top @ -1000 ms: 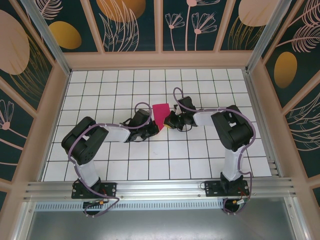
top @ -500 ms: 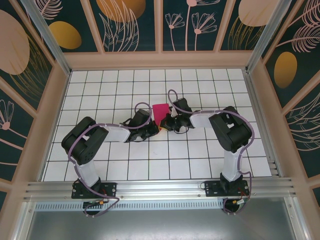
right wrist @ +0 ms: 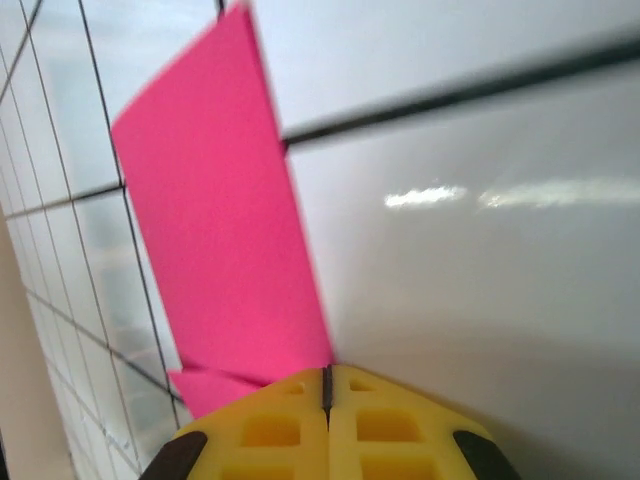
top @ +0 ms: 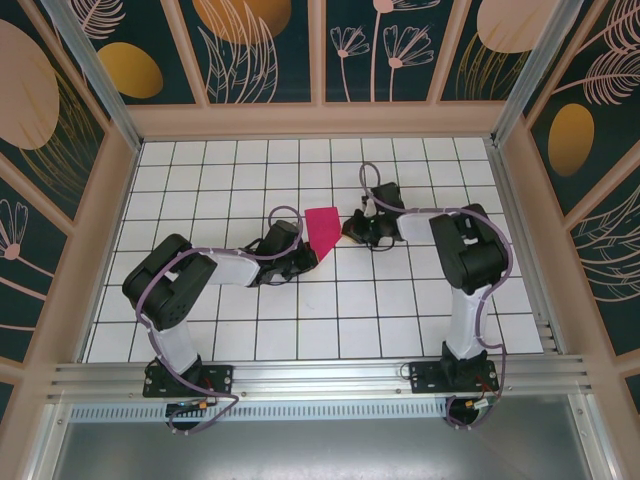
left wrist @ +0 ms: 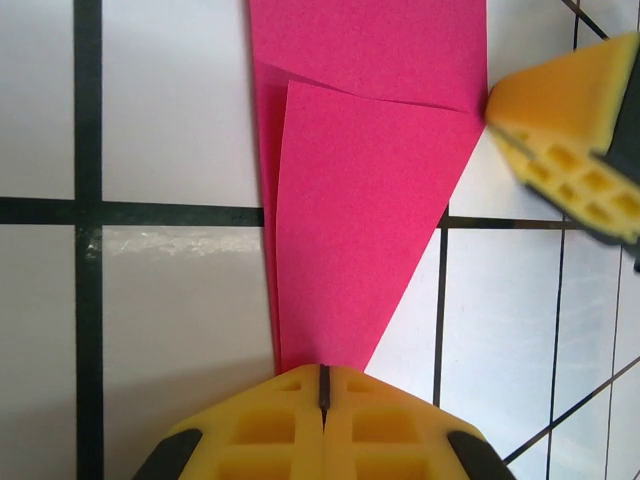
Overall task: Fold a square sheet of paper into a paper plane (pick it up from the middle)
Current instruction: Third fold the triangle at the center of the table.
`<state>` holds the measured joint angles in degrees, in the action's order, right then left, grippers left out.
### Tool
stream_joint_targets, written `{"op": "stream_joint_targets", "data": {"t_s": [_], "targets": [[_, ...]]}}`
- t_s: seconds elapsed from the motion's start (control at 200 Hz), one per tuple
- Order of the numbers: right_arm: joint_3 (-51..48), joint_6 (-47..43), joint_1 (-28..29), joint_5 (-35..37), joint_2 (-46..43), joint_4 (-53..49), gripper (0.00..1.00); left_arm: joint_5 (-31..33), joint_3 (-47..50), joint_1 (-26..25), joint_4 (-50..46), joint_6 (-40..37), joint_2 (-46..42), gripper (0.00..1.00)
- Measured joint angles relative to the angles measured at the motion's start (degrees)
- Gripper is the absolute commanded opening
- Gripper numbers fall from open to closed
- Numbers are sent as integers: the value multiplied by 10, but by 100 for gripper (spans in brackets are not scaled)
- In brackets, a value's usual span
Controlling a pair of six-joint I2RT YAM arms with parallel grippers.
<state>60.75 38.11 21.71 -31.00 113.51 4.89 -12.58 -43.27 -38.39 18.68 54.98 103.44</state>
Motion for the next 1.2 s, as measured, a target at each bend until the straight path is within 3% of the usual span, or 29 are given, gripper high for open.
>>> {"op": "stream_joint_targets", "data": {"t_s": [0.22, 0.465, 0.756, 1.201], "targets": [[16, -23, -21, 16, -11, -4, 0, 0, -1, 0, -1, 0, 0, 0], [9, -29, 48, 9, -57, -6, 0, 0, -9, 0, -16, -5, 0, 0], [5, -26, 87, -30, -9, -9, 0, 1, -15, 0, -27, -19, -1, 0], [2, -29, 86, -34, 4, -20, 0, -24, -36, 0, -40, -127, -10, 3]]}}
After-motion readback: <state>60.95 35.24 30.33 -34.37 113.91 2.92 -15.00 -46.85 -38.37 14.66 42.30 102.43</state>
